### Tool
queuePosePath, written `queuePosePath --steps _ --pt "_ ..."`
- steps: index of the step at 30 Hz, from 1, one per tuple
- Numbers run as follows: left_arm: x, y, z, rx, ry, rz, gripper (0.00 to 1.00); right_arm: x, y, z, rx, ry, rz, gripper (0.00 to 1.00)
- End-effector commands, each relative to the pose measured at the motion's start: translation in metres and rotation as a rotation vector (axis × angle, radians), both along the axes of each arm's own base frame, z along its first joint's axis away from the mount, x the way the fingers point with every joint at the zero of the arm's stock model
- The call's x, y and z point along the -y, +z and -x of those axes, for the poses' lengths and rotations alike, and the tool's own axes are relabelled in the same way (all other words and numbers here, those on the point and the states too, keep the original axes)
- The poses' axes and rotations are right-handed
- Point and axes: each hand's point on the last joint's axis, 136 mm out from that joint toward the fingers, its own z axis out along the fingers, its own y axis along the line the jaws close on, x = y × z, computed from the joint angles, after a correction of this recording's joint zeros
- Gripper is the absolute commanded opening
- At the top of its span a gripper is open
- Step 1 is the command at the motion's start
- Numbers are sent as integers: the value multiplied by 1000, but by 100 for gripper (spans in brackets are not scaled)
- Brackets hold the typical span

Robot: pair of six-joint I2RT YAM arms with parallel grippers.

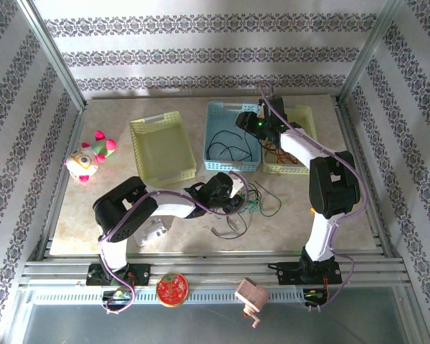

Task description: Untangle the cables

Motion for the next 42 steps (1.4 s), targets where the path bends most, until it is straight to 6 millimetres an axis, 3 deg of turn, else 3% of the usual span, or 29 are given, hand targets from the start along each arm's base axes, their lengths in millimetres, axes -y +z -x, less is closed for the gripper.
queuePosePath --steps 1,4,8,18,24,30,36,39,42 --pt "3 24 -1 60 22 57 33 15 43 6 105 -45 78 56" --pt "1 29 -4 82 40 71 33 33 58 26 138 -79 157 57" --pt "0 35 -7 101 56 91 34 56 65 69 125 -105 243 57" --pt "4 42 -4 105 32 115 38 105 -18 212 -188 -293 245 57" --pt "6 48 -3 117 22 135 43 115 -73 264 -369 -338 262 56" --pt "10 43 -1 96 5 133 45 116 -112 286 -506 -309 299 55" --pt "16 42 0 83 -17 129 45 103 -128 275 -539 -243 280 51" --pt "18 40 2 75 -24 128 45 100 -138 275 -577 -220 281 40" --pt "18 38 4 68 -31 124 46 102 -135 271 -567 -237 288 16"
